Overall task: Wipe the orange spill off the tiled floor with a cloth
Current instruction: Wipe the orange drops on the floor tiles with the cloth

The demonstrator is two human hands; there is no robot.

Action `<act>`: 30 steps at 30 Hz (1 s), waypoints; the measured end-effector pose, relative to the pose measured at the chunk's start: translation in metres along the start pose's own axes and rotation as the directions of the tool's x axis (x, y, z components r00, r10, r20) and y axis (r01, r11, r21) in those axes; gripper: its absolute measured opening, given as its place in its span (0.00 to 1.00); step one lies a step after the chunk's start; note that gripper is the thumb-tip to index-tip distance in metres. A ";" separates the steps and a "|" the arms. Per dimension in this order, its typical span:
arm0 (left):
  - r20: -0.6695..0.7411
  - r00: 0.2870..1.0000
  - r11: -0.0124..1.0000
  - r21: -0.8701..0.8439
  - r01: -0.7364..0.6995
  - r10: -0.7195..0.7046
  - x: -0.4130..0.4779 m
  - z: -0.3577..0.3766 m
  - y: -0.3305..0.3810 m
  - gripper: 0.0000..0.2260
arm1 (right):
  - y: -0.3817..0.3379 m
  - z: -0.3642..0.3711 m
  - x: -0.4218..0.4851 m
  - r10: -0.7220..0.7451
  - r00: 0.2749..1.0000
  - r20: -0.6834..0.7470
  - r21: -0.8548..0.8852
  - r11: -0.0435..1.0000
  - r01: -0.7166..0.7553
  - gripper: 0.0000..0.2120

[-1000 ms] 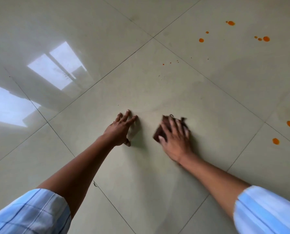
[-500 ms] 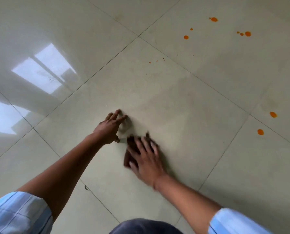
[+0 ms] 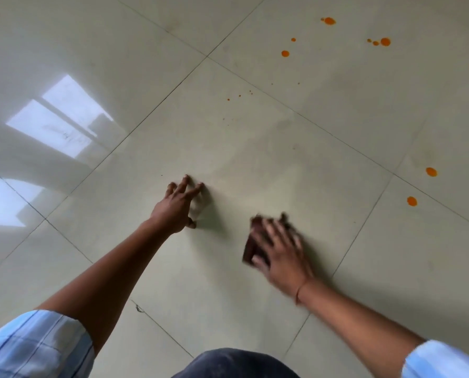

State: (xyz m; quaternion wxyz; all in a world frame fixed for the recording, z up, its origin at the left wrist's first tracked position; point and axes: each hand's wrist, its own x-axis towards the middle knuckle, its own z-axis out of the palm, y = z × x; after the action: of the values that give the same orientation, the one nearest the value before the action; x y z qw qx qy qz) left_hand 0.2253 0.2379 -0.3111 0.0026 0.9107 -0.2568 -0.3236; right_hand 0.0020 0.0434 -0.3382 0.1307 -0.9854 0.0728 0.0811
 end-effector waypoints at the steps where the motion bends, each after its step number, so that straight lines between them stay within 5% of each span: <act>1: -0.011 1.000 1.000 0.024 -0.020 0.021 0.001 -0.002 -0.003 0.48 | 0.003 -0.006 0.020 0.098 0.995 -0.009 -0.011 0.995 -0.098 0.29; 3: -0.015 0.997 0.994 0.081 -0.077 0.078 0.003 -0.005 -0.011 0.45 | -0.032 -0.005 0.061 0.159 0.987 0.007 0.017 0.987 -0.159 0.30; 6: -0.010 0.992 0.986 0.117 -0.121 0.123 0.003 -0.006 -0.023 0.46 | -0.111 0.017 0.059 -0.138 0.989 0.061 0.044 0.990 0.135 0.30; 9: -0.011 0.992 0.984 0.124 -0.124 0.127 0.002 -0.008 -0.025 0.47 | -0.079 0.020 0.013 -0.360 0.929 0.084 0.031 0.933 0.359 0.28; 11: -0.004 0.991 0.984 0.121 -0.131 0.132 0.003 -0.009 -0.024 0.47 | -0.047 0.017 0.017 -0.307 0.950 0.061 -0.004 0.951 0.308 0.29; 14: -0.002 0.993 0.988 0.096 -0.118 0.119 0.002 -0.009 -0.024 0.48 | -0.069 0.007 0.074 0.000 1.000 0.019 0.033 0.999 -0.001 0.29; 17: 0.020 0.994 0.989 0.098 -0.111 0.109 0.001 -0.008 -0.027 0.48 | -0.107 0.020 0.055 -0.193 0.979 0.068 0.016 0.981 0.193 0.28; 19: 0.017 0.995 0.991 0.085 -0.101 0.100 0.000 -0.006 -0.023 0.47 | -0.068 0.016 0.020 -0.310 0.946 0.092 0.038 0.951 0.308 0.29; 22: -0.013 0.985 0.985 0.017 -0.174 0.174 0.004 -0.001 0.018 0.47 | 0.020 -0.006 0.040 0.046 0.999 -0.023 0.011 0.999 -0.046 0.29; 24: -0.027 0.975 0.975 -0.035 -0.220 0.219 0.012 0.001 0.057 0.50 | 0.037 -0.022 0.072 0.300 0.953 -0.046 0.030 0.954 -0.298 0.29; 28: 0.063 0.933 0.932 0.060 -0.358 0.355 0.046 -0.016 0.137 0.55 | 0.033 -0.015 0.001 0.150 0.987 0.061 0.000 0.989 -0.150 0.29; 30: 0.106 0.899 0.894 0.107 -0.435 0.425 0.060 -0.023 0.176 0.56 | 0.081 -0.022 -0.051 0.268 0.963 0.023 0.023 0.963 -0.268 0.29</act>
State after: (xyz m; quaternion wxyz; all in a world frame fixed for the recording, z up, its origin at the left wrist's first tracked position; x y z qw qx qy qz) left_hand 0.1958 0.0530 -0.2981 0.0056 0.8160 -0.4717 -0.3341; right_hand -0.0583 -0.0337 -0.3283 0.1322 -0.9639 0.2052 0.1068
